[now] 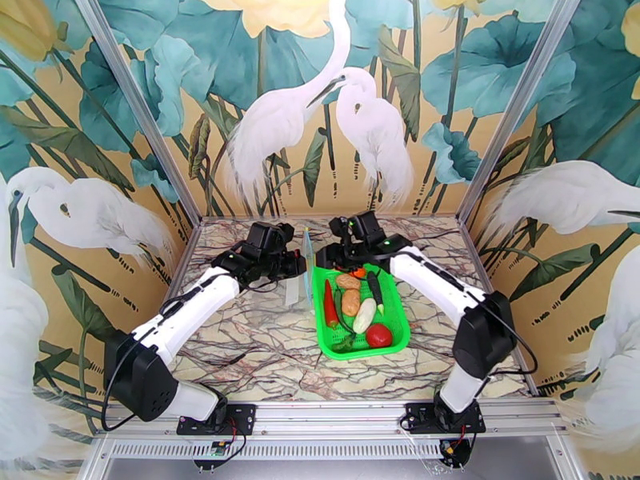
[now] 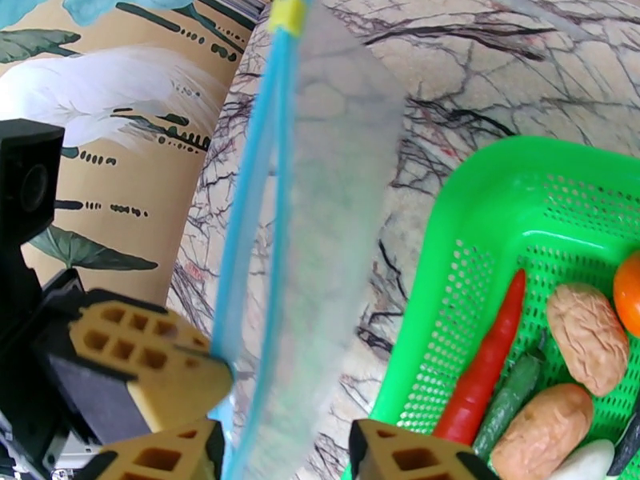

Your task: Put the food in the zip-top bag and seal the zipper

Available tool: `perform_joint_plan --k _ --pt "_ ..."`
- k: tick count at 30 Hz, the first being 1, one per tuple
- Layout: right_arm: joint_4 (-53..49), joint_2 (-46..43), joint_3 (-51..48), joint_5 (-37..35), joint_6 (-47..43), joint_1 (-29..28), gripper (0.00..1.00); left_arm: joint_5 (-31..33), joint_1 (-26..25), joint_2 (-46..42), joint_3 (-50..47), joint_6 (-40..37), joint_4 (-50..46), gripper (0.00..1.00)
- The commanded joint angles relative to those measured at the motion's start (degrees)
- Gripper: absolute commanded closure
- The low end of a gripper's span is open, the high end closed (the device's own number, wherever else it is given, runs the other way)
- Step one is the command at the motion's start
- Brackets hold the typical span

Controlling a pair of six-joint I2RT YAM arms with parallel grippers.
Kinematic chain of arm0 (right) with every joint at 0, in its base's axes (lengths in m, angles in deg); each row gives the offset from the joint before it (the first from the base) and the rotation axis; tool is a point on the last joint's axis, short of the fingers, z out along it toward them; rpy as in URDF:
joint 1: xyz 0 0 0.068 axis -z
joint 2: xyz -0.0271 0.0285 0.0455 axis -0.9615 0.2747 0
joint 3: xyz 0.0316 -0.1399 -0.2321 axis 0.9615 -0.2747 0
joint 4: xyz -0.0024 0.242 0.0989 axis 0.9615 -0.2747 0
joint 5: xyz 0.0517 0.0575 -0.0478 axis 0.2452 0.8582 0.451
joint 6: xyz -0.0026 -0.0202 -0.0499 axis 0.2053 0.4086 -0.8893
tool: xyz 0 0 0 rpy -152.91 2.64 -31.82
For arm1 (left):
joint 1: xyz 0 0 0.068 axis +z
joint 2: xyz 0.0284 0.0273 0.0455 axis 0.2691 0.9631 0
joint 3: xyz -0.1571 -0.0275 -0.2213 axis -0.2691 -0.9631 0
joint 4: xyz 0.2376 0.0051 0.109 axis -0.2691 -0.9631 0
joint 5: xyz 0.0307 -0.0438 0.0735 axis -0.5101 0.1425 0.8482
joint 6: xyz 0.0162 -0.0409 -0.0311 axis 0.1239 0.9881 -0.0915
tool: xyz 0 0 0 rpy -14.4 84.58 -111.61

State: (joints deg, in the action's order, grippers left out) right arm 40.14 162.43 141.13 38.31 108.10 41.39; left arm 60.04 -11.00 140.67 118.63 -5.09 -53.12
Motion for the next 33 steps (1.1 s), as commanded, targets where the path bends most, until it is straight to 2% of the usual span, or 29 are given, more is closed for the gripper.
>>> perform_joint_plan --k 1,4,5,8,11,12,16,21,25,27,30,33 --pt "-0.87 1.81 2.84 -1.05 0.13 -0.72 0.56 -3.13 0.59 0.6 -0.98 0.57 2.0 1.0" --pt "-1.27 2.79 3.66 -1.24 0.19 -1.25 0.59 -3.76 0.81 0.55 -1.23 0.46 2.29 1.0" --pt "-1.41 3.15 3.86 -1.53 0.12 -1.22 0.63 -4.02 0.94 0.55 -1.25 0.55 2.32 1.0" --pt "-2.95 4.12 4.97 -2.59 -0.06 -1.31 0.8 -4.37 1.37 0.37 -1.25 0.52 2.14 1.0" --pt "-5.5 4.26 5.86 -5.49 -1.0 -1.35 0.93 -3.52 3.35 -1.04 -0.75 0.09 0.0 1.0" --pt "-6.45 4.19 6.3 -6.47 -1.51 -1.44 1.0 -2.9 4.36 -1.81 -0.42 -0.3 -1.28 1.0" --pt "-8.67 4.23 7.41 -9.0 -3.11 -1.51 1.0 3.12 8.56 -5.04 2.92 -3.97 -9.16 1.0" --pt "-13.54 6.76 11.58 -13.1 -6.28 -1.74 1.0 21.46 9.91 -5.25 12.53 -12.71 -26.11 1.0" --pt "-18.68 9.48 20.41 -14.31 -9.81 -2.88 1.0 32.22 9.91 -5.79 17.12 -15.94 -31.55 1.0" --pt "-20.4 10.84 25.91 -12.43 -11.02 -4.02 1.0 32.05 9.91 -6.8 18.87 -15.97 -31.35 1.0" --pt "-19.78 12.57 31.22 -4.13 -9.52 -5.33 1.0 25.84 8.95 -7.9 22.78 -13.42 -30.22 1.0" --pt "-17.3 12.96 31.34 -0.17 -6.12 -5.52 1.0 28.85 4.4 -7.47 27.51 -13.21 -30.57 1.0"
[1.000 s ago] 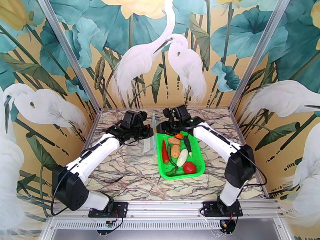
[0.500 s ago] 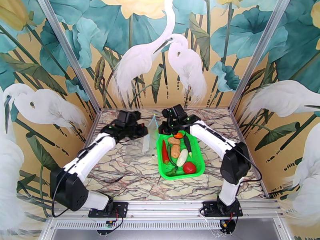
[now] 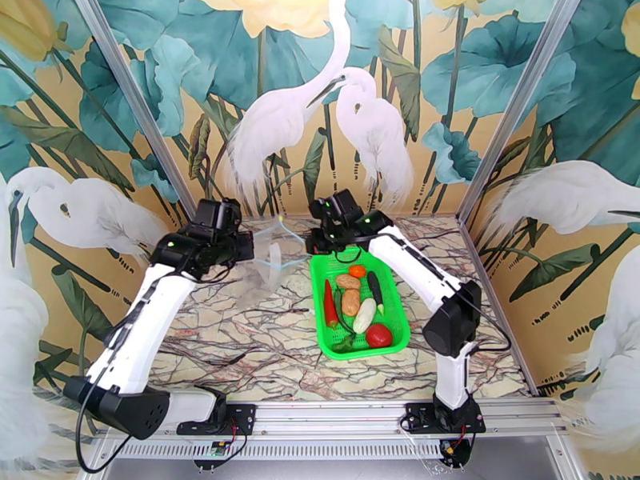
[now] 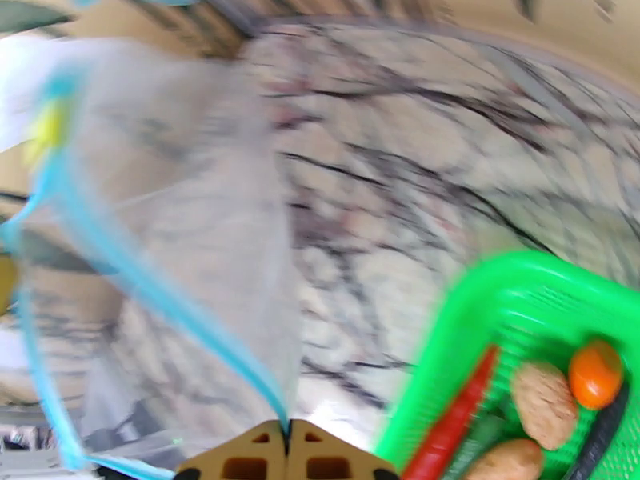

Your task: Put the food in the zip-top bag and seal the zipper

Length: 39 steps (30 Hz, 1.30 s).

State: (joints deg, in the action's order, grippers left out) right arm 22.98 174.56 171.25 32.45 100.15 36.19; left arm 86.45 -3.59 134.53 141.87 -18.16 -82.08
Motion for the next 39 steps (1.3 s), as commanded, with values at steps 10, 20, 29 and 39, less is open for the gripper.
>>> perform_joint_plan --k 10,20,29,39 --pt "-4.05 2.97 -8.9 -1.21 0.01 0.66 1.0 0.16 -0.85 0.65 -13.48 2.32 4.47 1.0" --pt "-3.92 2.94 -16.02 -6.92 -0.44 3.33 1.0 -1.81 0.58 1.33 -15.03 1.83 7.13 1.0" --pt "0.5 2.47 -16.04 -1.59 1.37 3.55 1.0 -10.84 -2.57 6.73 -16.64 4.47 14.73 1.0" --pt "3.14 -5.85 -18.95 -3.68 2.78 4.23 0.47 -12.51 -3.21 10.52 -14.15 3.0 15.27 1.0"
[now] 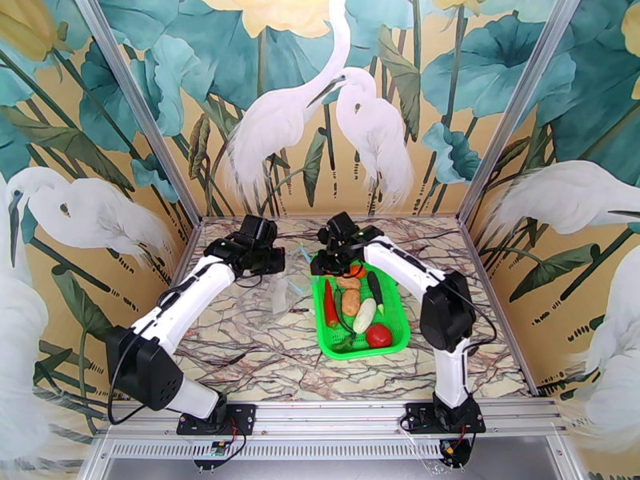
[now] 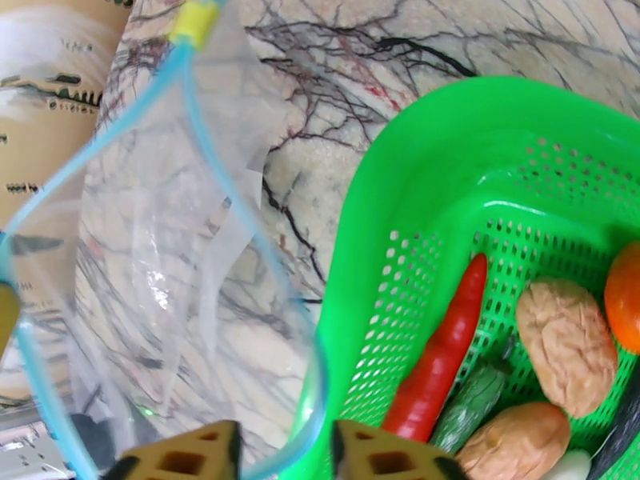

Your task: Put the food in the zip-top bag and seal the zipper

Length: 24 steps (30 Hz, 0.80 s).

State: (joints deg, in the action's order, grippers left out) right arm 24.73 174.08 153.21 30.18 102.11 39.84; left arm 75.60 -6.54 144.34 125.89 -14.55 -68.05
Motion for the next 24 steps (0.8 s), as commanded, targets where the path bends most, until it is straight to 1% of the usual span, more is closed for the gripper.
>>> perform_joint_plan --k 1,4,6,8,11,15,24 --pt "1.38 -6.5 -1.76 -2.38 0.82 0.9 0.44 -1.87 -0.25 0.88 2.0 -0.66 1.32 1.0" --pt "0.56 -10.14 -5.18 -7.12 0.88 1.82 0.38 -2.66 -0.26 1.14 2.1 -0.91 1.68 1.0" --pt "-2.15 -10.89 -6.44 -12.03 0.5 2.13 0.35 -3.1 -0.42 1.11 1.92 -1.34 2.08 1.0" --pt "-5.45 -10.7 -7.7 -17.33 0.54 2.48 0.35 -3.05 -1.02 0.73 1.46 -2.16 2.87 1.0" --pt "-7.96 -10.47 -10.4 -21.44 1.21 2.57 0.33 -2.85 -1.7 0.13 0.45 -2.87 3.72 1.0" --pt "-8.15 -9.75 -14.15 -22.17 2.99 2.5 0.31 -3.11 -2.01 -0.8 -1.45 -3.03 5.05 1.0" --pt "-5.4 -5.72 -18.68 -20.21 5.41 2.39 0.29 -3.9 -2.24 -2.83 -4.0 -2.58 6.68 1.0"
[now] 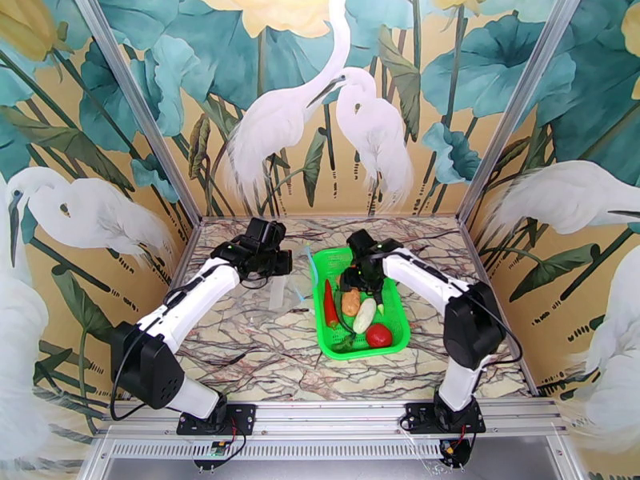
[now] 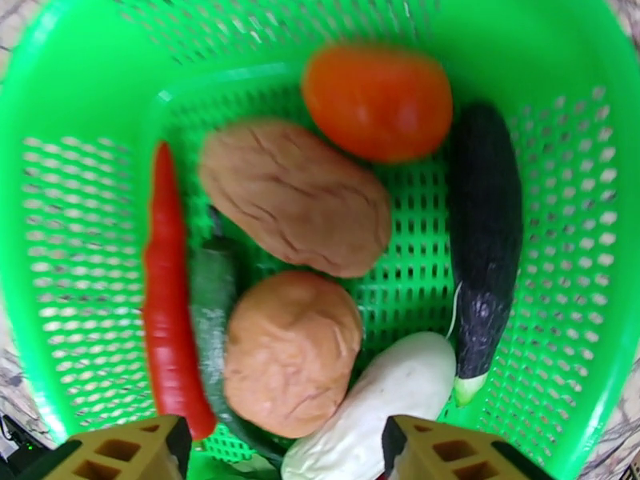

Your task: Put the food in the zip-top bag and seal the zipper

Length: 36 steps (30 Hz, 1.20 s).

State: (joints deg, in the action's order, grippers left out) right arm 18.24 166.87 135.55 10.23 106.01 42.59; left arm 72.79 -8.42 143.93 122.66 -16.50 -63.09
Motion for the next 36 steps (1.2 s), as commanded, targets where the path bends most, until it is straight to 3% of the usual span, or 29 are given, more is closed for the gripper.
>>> perform_joint_plan --k 1,17,30,36 --pt "1.28 1.99 -1.19 -0.2 1.69 -0.36 0.29 -1.11 -0.4 -2.73 -0.96 -0.64 1.87 1.0" --pt "3.92 9.87 0.8 2.34 1.14 -0.35 0.25 -1.2 -1.0 -3.22 -2.18 0.06 2.86 1.0" --pt "4.69 5.54 0.0 3.27 0.62 -0.1 0.72 -2.37 -1.09 -1.37 -0.99 -0.23 2.46 1.0" --pt "5.5 -1.53 1.93 1.53 0.11 1.08 0.75 -3.76 -1.06 0.21 1.06 0.75 2.52 1.0"
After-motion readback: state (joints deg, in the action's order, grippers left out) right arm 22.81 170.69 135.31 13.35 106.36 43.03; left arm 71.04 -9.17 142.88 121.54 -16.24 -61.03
